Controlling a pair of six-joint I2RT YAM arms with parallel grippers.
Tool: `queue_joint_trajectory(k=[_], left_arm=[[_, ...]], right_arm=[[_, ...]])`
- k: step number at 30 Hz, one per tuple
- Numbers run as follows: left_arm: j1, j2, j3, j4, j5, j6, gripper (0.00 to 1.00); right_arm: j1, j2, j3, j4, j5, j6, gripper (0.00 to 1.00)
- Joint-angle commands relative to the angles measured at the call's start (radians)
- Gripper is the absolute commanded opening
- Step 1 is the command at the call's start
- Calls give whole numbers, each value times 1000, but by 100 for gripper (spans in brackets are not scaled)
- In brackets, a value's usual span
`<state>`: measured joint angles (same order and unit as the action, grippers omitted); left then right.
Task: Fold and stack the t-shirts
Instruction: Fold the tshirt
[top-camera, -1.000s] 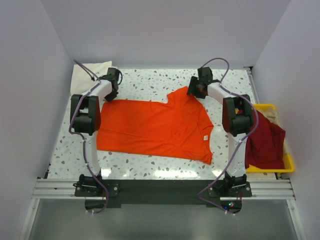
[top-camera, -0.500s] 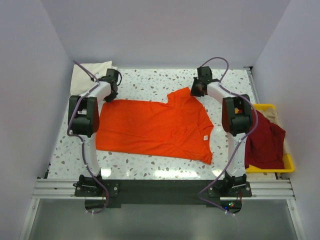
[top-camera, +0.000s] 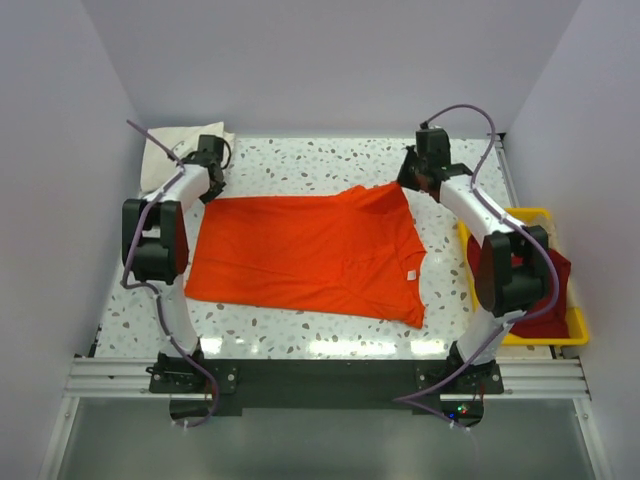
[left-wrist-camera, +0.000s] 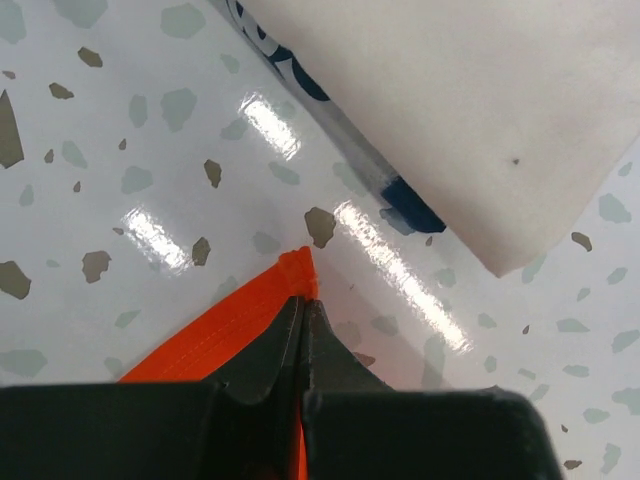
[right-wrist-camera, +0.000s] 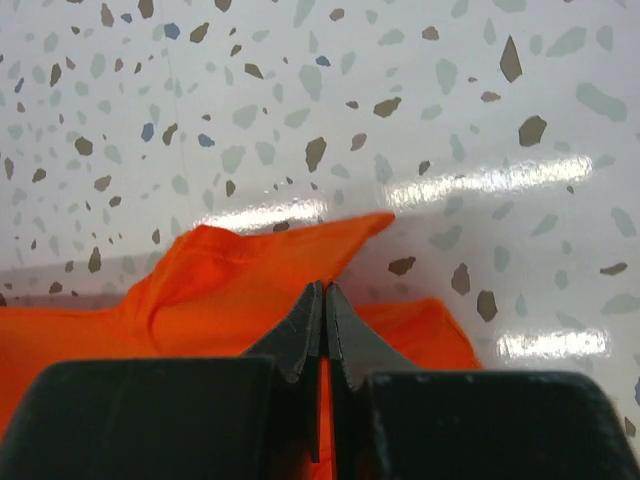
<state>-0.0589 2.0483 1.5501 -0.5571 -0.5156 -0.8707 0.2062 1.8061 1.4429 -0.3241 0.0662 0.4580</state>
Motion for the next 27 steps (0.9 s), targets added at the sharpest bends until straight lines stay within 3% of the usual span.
queue_joint_trajectory(k=[1,7,16,27], left_arm=[[31,-92,-39,28,3,16,0],[39,-184,-131,39,37,22,0],[39,-326,-321,52,91,-28,0],[48,-434,-452,75,106,-47,0]], right_arm=[[-1,-95,-84,-9,56,30,0],[-1,-261,-222,-61,75,67,0],[5,-436,-394,-99,-31,145,0],[58,-511,-553,-102,-52,160,0]])
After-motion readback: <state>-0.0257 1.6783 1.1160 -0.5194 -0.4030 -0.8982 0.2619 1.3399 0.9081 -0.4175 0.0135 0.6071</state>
